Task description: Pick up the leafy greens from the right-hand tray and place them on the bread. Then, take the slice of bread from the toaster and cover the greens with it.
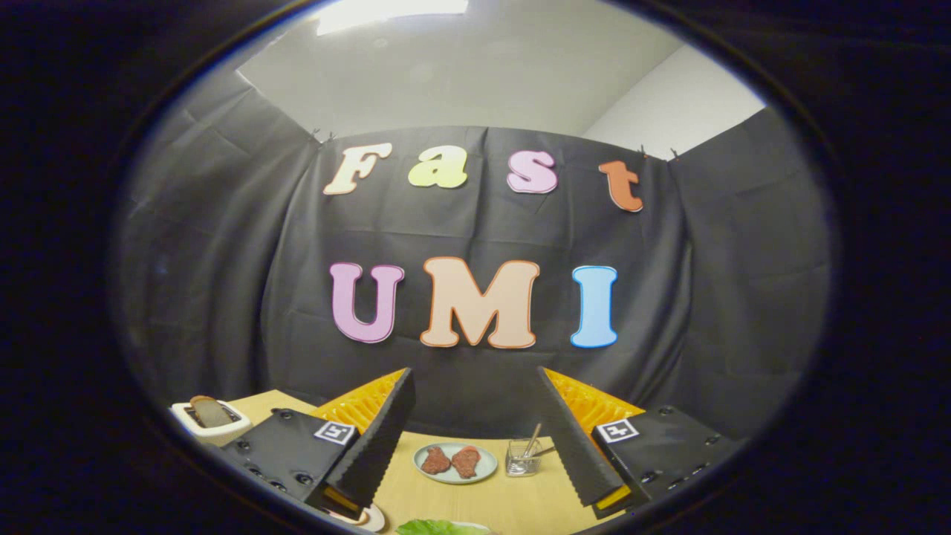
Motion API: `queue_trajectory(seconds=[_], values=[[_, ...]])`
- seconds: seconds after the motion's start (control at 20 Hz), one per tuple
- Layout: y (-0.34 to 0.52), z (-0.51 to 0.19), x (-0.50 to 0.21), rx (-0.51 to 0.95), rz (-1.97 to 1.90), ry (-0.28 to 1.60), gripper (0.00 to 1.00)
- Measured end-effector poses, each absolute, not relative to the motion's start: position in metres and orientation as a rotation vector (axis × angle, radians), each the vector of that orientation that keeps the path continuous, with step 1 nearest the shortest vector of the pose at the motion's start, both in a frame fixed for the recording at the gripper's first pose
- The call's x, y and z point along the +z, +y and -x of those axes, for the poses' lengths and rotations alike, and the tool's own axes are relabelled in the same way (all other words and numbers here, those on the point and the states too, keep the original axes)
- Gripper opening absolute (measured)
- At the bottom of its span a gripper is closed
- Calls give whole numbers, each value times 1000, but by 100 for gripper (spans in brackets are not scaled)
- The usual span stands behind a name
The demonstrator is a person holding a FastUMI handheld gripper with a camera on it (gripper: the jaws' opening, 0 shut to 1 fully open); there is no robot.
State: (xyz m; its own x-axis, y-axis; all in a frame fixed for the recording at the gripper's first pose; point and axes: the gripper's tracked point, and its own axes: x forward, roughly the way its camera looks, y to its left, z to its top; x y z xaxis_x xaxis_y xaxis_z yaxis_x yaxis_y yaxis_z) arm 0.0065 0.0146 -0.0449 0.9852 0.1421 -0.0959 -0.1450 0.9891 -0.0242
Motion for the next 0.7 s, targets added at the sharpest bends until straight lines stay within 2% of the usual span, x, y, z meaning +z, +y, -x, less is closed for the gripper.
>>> queue_trajectory(seconds=[0.4,0.7], values=[[9,-17,-80,245,91,178,100],[19,-17,-117,394,163,275,100]])
